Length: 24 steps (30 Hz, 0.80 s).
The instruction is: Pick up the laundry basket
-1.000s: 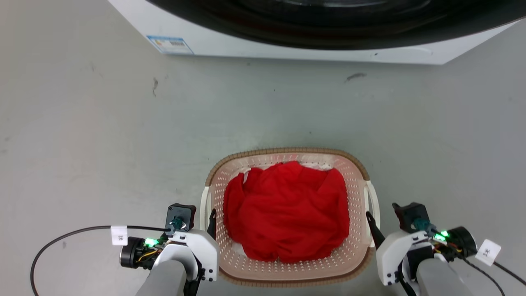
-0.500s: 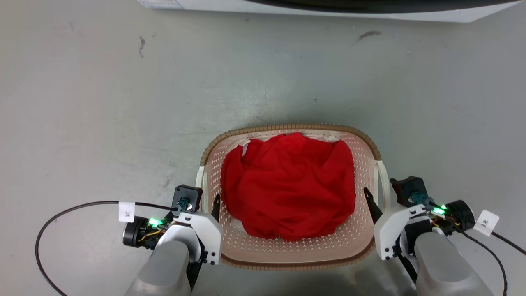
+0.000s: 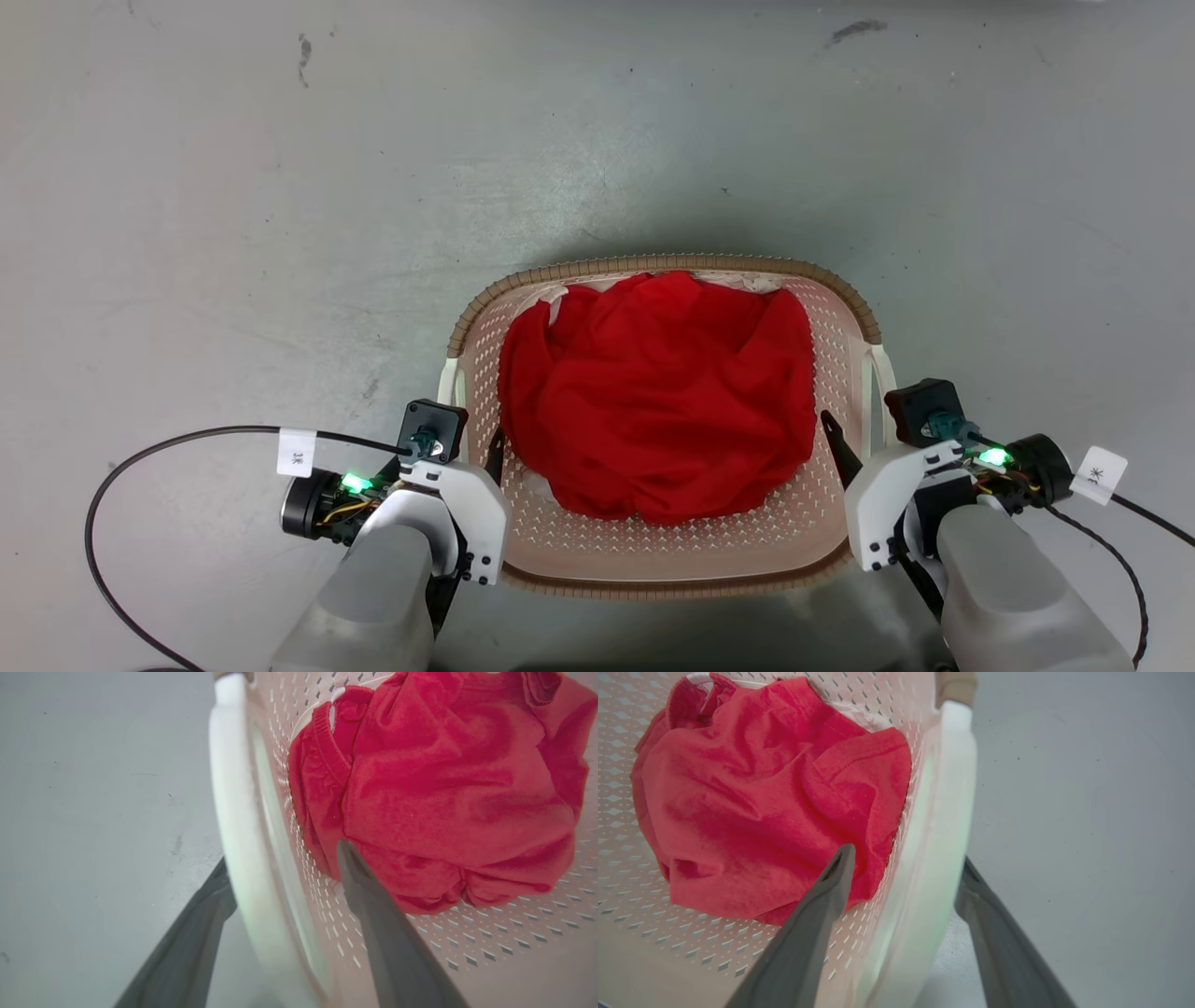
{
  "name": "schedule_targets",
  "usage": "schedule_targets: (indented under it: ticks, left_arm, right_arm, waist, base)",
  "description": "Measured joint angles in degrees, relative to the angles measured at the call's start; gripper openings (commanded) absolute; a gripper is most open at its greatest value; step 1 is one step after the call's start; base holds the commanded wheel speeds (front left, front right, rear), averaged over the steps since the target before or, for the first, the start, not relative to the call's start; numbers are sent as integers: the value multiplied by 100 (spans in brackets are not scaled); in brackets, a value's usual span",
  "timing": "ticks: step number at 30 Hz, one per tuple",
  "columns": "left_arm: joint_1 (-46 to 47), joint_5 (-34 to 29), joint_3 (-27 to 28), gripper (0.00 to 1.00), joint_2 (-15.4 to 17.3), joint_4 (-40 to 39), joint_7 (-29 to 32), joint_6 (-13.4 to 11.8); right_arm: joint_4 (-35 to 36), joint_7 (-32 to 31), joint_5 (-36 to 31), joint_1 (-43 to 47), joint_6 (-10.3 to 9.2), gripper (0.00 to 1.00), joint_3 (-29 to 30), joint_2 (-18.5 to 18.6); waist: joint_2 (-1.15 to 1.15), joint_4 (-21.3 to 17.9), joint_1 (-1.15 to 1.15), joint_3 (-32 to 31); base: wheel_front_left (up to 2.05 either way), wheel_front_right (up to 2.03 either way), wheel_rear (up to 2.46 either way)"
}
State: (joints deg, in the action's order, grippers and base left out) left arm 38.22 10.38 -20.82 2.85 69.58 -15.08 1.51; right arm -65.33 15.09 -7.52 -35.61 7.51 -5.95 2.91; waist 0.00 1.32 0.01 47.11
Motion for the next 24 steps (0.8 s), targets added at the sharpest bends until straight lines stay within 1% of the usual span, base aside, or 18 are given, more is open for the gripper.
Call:
schedule_targets:
  ticks: [5,6,7,8,9,11,17,24]
  left_arm:
    - [97,102,-140,100,0,108,0,15]
    - [118,108,-185,96,1,129,1,51]
    - [136,127,-227,27,1,151,0,51]
    - [143,154,-260,0,-1,166,0,59]
    - [149,182,-294,0,-1,191,2,107]
    - [155,248,-352,0,-1,230,7,119]
    - [157,402,-497,0,-7,281,19,75]
    - [27,583,-642,0,-9,327,20,44]
  right_arm:
    - [-198,1,102,-123,0,100,-53,0]
    - [-244,0,122,-138,0,98,-81,0]
    - [-270,1,153,-154,0,27,-105,0]
    - [-267,1,165,-168,0,0,-120,0]
    - [-276,0,189,-194,0,0,-137,0]
    - [-283,0,218,-207,0,0,-155,-1]
    - [-379,0,327,-186,-1,0,-205,-7]
    - [-536,2,524,-28,-1,0,-324,-8]
  waist:
    - [0,6,0,82]
    - [0,7,0,90]
    - [0,8,0,95]
    - [0,8,0,98]
    - [0,9,0,100]
    - [0,10,0,88]
    - [0,7,0,-72]
    - [0,16,0,-465]
  base:
    - [0,0,0]
    - [0,0,0]
    - [0,0,0]
    - [0,0,0]
    - [0,0,0]
    - [0,0,0]
    - [0,0,0]
    - [0,0,0]
